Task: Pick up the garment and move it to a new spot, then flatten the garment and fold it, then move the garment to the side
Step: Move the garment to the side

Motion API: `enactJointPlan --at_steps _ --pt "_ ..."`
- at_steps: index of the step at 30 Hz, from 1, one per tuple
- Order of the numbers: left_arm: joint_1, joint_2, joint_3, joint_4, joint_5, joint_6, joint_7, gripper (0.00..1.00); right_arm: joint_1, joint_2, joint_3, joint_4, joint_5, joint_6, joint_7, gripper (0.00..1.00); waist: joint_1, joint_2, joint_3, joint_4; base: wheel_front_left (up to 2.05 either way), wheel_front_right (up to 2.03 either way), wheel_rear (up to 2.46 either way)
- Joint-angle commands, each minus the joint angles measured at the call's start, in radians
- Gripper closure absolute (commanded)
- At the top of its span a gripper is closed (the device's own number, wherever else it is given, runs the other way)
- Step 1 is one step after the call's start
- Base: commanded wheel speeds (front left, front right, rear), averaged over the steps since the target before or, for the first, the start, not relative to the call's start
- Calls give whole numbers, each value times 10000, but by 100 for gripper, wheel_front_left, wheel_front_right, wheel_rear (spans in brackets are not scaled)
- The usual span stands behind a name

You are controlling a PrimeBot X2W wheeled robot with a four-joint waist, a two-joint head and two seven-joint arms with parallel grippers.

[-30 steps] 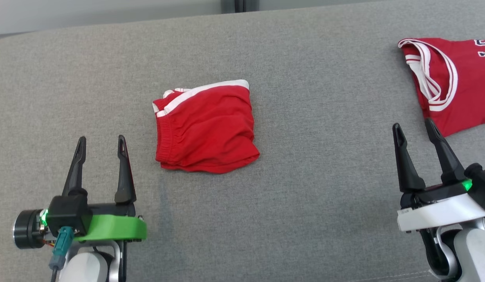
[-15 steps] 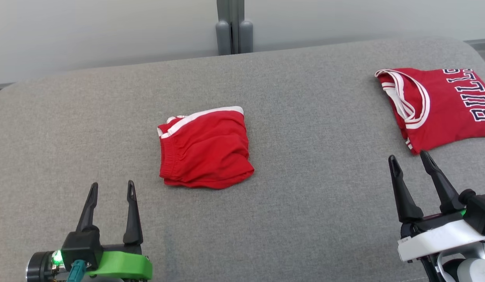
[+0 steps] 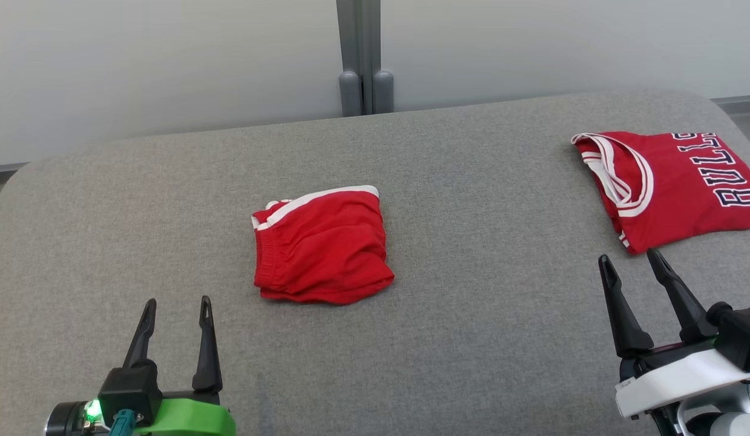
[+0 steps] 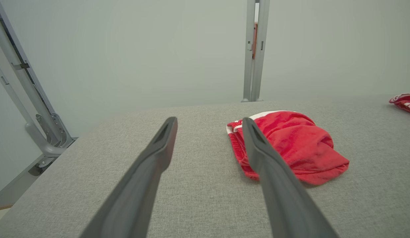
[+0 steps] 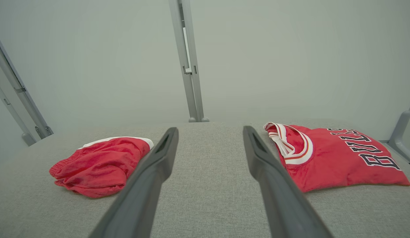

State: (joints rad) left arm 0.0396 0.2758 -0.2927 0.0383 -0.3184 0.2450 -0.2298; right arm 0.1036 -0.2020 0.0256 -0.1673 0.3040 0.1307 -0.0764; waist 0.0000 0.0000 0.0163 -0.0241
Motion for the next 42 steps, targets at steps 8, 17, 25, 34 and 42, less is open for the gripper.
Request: enactJointPlan --at_steps 8,17,25,34,42 --pt "38 123 -29 81 -110 -10 -1 0 171 43 -98 -63 -69 1 92 0 0 0 15 57 0 0 0" --pt "-295 117 -31 60 -100 -19 -82 0 117 57 -204 -179 -131 1 191 0 0 0 280 238 0 0 0" --pt "-1274 -80 -70 -301 123 -85 -250 0 -478 -155 -331 -151 -60 1 537 0 0 0 1500 1073 0 0 0" --pt "-2939 -688 -249 -183 447 -661 -355 0 -2456 -444 662 1131 173 1 829 0 0 0 3243 2337 0 0 0" --pt "-3612 -1369 -161 -81 869 -1210 -357 0 -4559 10 2477 3461 654 1 558 0 0 0 3988 2987 0 0 0"
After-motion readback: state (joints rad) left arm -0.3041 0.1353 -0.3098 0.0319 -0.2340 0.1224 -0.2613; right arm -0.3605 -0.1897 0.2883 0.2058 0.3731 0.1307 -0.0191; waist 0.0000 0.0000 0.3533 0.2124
